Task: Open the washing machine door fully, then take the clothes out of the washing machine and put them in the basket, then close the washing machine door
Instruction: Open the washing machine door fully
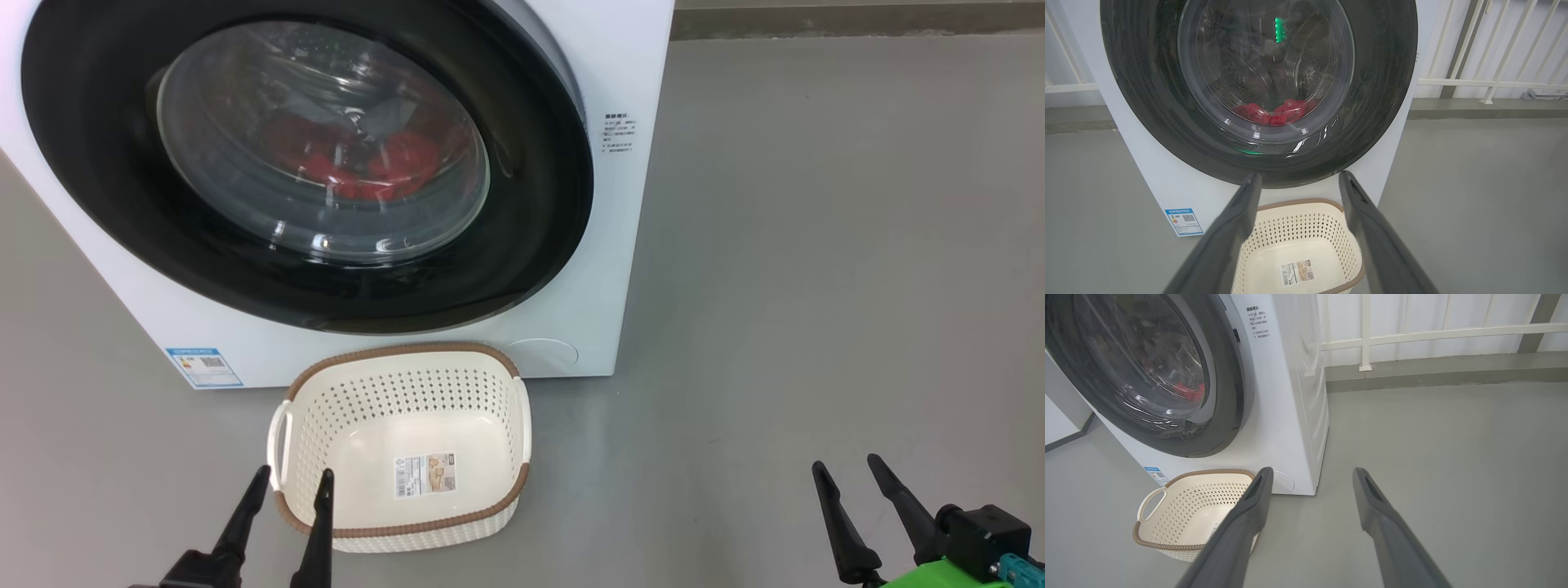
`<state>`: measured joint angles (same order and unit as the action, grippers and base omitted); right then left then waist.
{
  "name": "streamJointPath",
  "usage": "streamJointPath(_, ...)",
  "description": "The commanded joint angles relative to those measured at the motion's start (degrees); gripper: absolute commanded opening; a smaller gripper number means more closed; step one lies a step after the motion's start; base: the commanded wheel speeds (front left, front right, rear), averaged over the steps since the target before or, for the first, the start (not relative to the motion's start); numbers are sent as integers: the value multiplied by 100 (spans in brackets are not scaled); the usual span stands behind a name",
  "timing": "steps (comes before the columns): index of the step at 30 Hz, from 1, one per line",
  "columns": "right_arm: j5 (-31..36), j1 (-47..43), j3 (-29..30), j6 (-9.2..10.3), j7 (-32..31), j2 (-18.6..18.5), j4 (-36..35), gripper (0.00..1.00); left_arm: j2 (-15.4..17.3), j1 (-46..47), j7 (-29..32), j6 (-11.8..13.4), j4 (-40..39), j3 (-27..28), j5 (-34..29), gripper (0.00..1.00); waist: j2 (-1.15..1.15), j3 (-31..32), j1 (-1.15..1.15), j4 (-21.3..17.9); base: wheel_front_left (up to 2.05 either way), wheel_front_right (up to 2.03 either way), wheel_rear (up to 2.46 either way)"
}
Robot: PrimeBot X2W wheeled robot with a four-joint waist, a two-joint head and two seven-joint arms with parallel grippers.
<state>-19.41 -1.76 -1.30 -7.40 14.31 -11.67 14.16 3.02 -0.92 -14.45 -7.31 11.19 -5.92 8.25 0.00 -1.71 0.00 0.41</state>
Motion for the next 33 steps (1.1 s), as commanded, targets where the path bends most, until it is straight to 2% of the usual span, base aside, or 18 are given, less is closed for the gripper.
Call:
streamJointPath(1,94,19,-117,-9,69,-78,-144,100,76,103,-55,-18,-106,174,26,100,0,-7,0,0,0,0,0)
streamJointPath(4,85,46,-128,-9,69,-67,-156,100,76,112,-55,-18,-100,169,24,100,0,-24,0,10,0,0,0)
streamJointPath(5,49,70,-143,-9,69,-59,-167,77,75,119,-55,-18,-99,173,25,100,0,-38,0,15,0,0,0)
streamJointPath(6,5,104,-156,-9,69,-57,-178,46,73,128,-55,-18,-98,178,26,100,0,-46,0,19,0,0,0)
streamJointPath(7,5,104,-156,-9,69,-57,-178,46,73,128,-55,-18,-98,178,26,100,0,-46,0,19,0,0,0)
streamJointPath(8,-40,147,-171,-9,69,-58,-191,13,71,136,-55,-18,-96,181,29,100,0,-56,0,23,0,0,0)
streamJointPath(9,-108,203,-186,-9,69,-51,-214,0,70,146,-55,-18,-95,182,34,100,0,-68,0,26,0,0,0)
streamJointPath(18,-1161,1315,-511,-9,69,-67,-261,0,44,259,-55,-18,-110,120,102,100,0,-279,0,82,0,0,0)
streamJointPath(28,-2856,2997,-1052,-9,-250,-403,527,0,8,561,-55,-18,-104,-117,182,100,0,-692,0,409,0,0,0)
streamJointPath(33,-3948,3641,-1315,-9,-726,-534,868,0,-2,712,-55,-18,-104,-228,221,100,0,-921,0,579,0,0,0)
